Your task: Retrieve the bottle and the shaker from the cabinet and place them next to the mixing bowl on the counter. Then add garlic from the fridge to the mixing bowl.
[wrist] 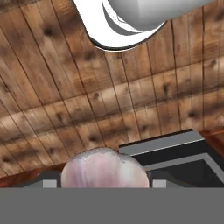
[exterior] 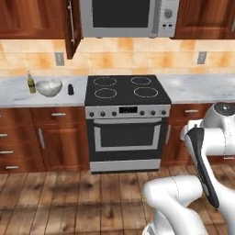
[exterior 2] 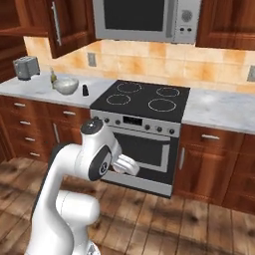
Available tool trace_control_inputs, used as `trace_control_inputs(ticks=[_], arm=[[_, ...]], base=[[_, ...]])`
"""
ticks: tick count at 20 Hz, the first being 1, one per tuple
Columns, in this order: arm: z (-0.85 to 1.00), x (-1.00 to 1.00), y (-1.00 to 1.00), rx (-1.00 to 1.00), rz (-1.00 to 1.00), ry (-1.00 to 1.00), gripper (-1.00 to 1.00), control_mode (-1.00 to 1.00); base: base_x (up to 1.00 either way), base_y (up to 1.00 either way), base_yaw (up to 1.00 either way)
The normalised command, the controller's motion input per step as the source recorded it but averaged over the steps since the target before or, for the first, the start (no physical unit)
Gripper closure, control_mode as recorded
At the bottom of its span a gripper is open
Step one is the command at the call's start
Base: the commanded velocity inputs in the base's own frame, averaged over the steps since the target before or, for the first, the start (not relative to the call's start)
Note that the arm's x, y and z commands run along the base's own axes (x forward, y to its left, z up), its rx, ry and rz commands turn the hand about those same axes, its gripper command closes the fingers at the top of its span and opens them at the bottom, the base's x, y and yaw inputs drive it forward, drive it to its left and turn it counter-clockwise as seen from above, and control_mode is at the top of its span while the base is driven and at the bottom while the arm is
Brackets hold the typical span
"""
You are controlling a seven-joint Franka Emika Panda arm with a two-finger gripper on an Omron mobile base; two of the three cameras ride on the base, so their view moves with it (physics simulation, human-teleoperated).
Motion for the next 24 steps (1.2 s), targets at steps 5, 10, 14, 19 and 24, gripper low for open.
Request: trace_control_inputs(ticks=[5,10,14,19,24], arm=[[0.00,0.00,0.00,0.00,0.00,0.00,1.00,1.00],[0.00,0.00,0.00,0.00,0.00,0.00,1.00,1.00],[0.00,0.00,0.00,0.00,0.00,0.00,1.00,1.00],[0.00,0.00,0.00,0.00,0.00,0.00,1.00,1.00],[0.00,0.00,0.00,0.00,0.00,0.00,1.00,1.00]], base=[[0.41,1.00,0.01],[0.42,1.00,0.00],[0.69,1.00,0.00],[0.81,1.00,0.00],[0.95,1.00,0.00]])
